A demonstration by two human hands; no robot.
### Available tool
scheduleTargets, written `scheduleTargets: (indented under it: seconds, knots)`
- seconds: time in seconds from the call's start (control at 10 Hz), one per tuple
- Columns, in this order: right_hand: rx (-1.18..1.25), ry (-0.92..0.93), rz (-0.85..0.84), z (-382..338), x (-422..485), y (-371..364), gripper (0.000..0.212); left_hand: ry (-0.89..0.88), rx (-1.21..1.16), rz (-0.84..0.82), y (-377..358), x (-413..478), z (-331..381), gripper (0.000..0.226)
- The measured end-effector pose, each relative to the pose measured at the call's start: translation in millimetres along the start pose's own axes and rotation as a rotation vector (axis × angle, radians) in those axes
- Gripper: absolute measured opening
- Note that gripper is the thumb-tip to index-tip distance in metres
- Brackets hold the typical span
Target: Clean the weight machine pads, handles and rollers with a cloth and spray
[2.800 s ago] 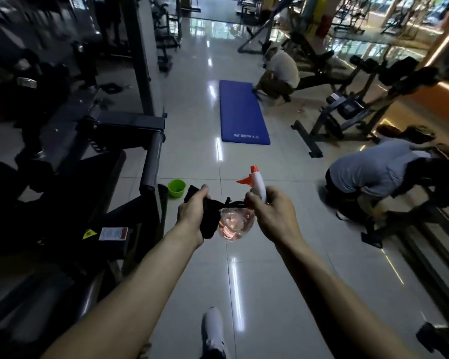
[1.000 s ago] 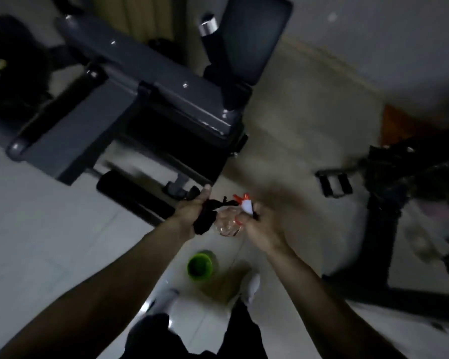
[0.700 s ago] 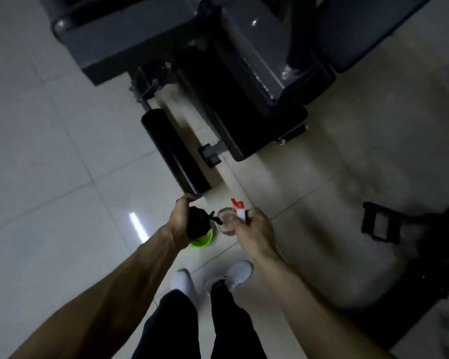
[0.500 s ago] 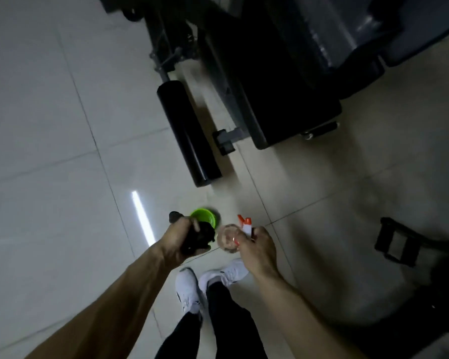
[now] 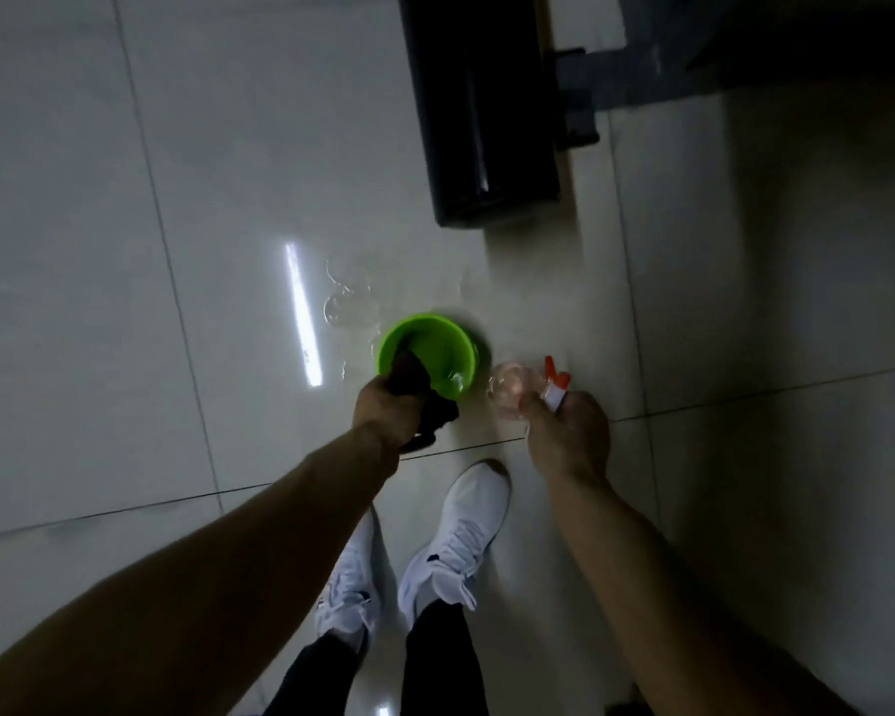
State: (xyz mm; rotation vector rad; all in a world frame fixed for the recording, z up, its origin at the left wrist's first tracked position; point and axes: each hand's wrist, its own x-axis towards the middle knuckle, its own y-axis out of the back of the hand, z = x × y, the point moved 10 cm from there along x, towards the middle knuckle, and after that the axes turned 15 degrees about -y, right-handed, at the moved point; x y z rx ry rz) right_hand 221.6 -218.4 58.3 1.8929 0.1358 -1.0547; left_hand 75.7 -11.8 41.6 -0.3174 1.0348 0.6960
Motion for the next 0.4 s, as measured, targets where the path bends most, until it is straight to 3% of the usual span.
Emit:
scheduleTargets:
  seconds: [0.1, 0.2, 0.3, 0.4]
  knots:
    - [-0.019, 0.043, 0.009, 3.6, 50.3, -39.2, 0.034, -0.038, 0.016, 0.034, -10.6, 68.0, -21.2, 0.030]
    - [-0.059, 0.107, 0.016, -0.1, 75.3, -66.5, 0.032, -0.029, 0.003, -0.059, -26.6, 95.7, -41.1, 0.048]
    - [-0.051, 0.146, 0.003, -7.8, 84.3, -80.2, 0.031, -0.001, 0.032, -0.074, -24.1, 93.1, -55.4, 0.044]
    - [-0.065, 0.107, -0.021, -11.4, 79.7, -81.0, 0.033, 0.012, 0.018, 0.047, -0.8, 77.6, -52.5, 0.024]
